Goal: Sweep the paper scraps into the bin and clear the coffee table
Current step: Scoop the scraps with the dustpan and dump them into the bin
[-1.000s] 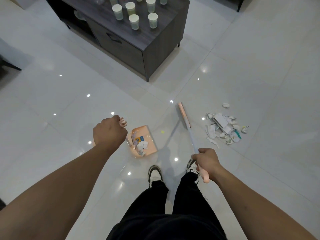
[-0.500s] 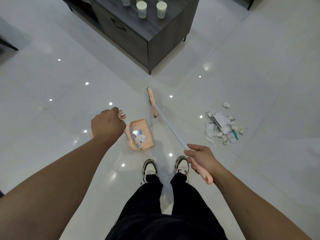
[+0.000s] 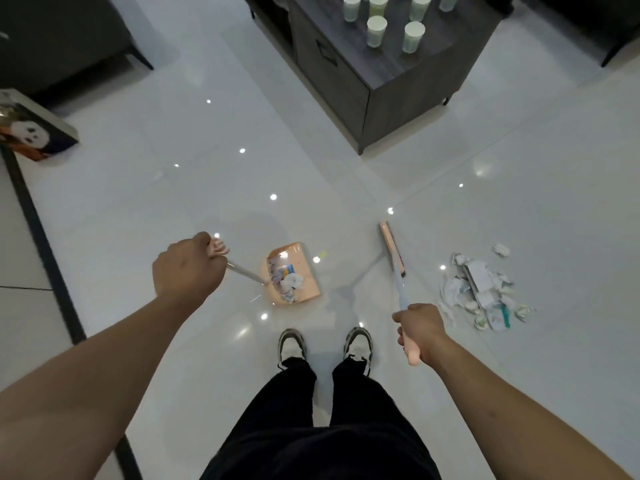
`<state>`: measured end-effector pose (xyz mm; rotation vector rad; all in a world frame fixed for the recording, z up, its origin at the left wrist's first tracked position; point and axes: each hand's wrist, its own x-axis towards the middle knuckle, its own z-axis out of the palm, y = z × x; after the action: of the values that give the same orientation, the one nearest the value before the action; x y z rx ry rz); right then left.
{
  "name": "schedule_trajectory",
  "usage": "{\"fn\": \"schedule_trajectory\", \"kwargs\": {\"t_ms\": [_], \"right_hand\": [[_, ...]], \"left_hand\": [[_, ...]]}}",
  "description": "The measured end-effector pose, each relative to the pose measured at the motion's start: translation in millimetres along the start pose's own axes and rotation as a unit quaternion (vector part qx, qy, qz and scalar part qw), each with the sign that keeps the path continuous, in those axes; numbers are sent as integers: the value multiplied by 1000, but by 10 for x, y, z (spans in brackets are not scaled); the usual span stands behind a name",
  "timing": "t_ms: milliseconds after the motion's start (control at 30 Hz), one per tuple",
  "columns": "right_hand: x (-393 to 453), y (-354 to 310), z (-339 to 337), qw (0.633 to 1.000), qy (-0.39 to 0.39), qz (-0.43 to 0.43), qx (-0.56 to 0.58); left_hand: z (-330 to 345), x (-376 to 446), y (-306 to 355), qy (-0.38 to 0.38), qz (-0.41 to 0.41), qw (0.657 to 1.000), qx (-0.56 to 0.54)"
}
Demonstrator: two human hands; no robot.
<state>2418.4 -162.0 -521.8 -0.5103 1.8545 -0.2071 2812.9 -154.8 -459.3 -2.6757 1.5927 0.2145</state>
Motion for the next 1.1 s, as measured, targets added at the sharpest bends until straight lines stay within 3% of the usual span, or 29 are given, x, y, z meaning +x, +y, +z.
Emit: {"fn": "schedule_trajectory", "kwargs": {"t_ms": [233, 433, 600, 767, 967, 1100], "right_hand": [[-229, 380, 403, 997, -1, -1, -78], [-914, 730, 1237, 1000, -14, 19, 10], [-1492, 963, 1862, 985, -86, 79, 123], [-1703, 954, 1772, 964, -186, 91, 167], [-1755, 877, 1694, 994, -94, -4, 63], [-1630, 724, 1535, 997, -59, -45, -26]], "left_hand": [[99, -406, -874, -13, -32, 999, -1], [299, -579, -1414, -42, -18, 999, -7], [340, -650, -1691, -43, -4, 999, -23], [319, -697, -1702, -58, 10, 997, -44], [310, -772, -1831, -51, 10, 997, -53], [298, -874, -1962, -36, -53, 996, -61]]}}
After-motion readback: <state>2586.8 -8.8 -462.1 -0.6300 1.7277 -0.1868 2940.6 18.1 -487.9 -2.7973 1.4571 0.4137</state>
